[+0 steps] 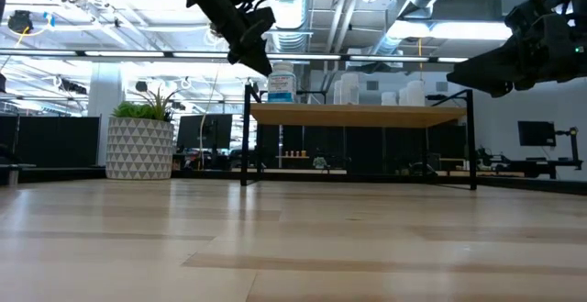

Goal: Pick and place medicine bottles onto shelf by color
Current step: Adjust the big white pill bottles on the shelf

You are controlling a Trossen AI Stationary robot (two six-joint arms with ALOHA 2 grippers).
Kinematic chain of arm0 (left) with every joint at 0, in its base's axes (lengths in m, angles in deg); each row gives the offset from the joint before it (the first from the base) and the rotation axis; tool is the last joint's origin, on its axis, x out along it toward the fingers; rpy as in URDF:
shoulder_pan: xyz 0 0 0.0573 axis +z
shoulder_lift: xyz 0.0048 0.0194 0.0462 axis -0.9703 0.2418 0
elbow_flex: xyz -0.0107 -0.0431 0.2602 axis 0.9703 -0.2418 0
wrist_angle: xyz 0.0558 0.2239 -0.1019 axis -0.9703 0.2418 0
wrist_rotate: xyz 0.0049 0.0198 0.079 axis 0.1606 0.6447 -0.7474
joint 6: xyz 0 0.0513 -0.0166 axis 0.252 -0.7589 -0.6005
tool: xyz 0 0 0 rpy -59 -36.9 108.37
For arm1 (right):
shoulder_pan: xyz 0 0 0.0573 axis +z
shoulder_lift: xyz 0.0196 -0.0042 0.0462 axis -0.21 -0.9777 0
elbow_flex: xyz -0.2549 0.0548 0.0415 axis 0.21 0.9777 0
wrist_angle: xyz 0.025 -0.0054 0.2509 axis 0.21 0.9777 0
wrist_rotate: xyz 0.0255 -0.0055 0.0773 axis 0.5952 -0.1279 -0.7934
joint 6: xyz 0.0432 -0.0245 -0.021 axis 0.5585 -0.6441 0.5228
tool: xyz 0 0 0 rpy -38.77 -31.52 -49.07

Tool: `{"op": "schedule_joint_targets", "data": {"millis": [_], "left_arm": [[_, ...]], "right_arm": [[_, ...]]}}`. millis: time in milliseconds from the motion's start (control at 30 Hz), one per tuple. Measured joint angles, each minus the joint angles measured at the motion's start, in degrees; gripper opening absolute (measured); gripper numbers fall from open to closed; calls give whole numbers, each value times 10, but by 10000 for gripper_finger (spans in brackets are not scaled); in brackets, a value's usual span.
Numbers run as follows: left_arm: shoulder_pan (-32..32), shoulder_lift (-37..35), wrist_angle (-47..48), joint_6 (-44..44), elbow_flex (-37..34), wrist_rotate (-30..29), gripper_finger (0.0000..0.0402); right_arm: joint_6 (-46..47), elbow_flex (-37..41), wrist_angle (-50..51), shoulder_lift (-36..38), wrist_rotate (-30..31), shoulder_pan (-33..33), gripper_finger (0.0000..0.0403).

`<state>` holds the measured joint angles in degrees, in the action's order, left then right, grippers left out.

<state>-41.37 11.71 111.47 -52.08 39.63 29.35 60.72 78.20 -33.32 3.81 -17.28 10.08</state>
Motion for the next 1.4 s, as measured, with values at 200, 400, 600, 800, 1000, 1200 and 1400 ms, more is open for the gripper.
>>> {"op": "schedule_joint_targets", "data": {"millis": [200, 400, 600, 800, 1000, 1200, 1400], "left_arm": [[-4, -1, -8, 0, 8, 0, 0], [-6, -1, -24, 5, 8, -2, 0], [-24, -6, -75, 8, 8, 27, 0], [-54, 0, -73, 8, 8, 39, 0], [-84, 0, -121, 1, 12, 26, 0], [-93, 38, -71, 2, 74, -3, 0], [-101, 78, 14, -4, 128, -34, 0]], "right_arm": [[0, 0, 0, 0, 0, 0, 238], [0, 0, 0, 0, 0, 0, 238], [0, 0, 0, 0, 0, 0, 238], [0, 0, 0, 0, 0, 0, 238], [0, 0, 0, 0, 0, 0, 238], [0, 0, 0, 0, 0, 0, 238], [0, 0, 0, 1, 0, 0, 238]]}}
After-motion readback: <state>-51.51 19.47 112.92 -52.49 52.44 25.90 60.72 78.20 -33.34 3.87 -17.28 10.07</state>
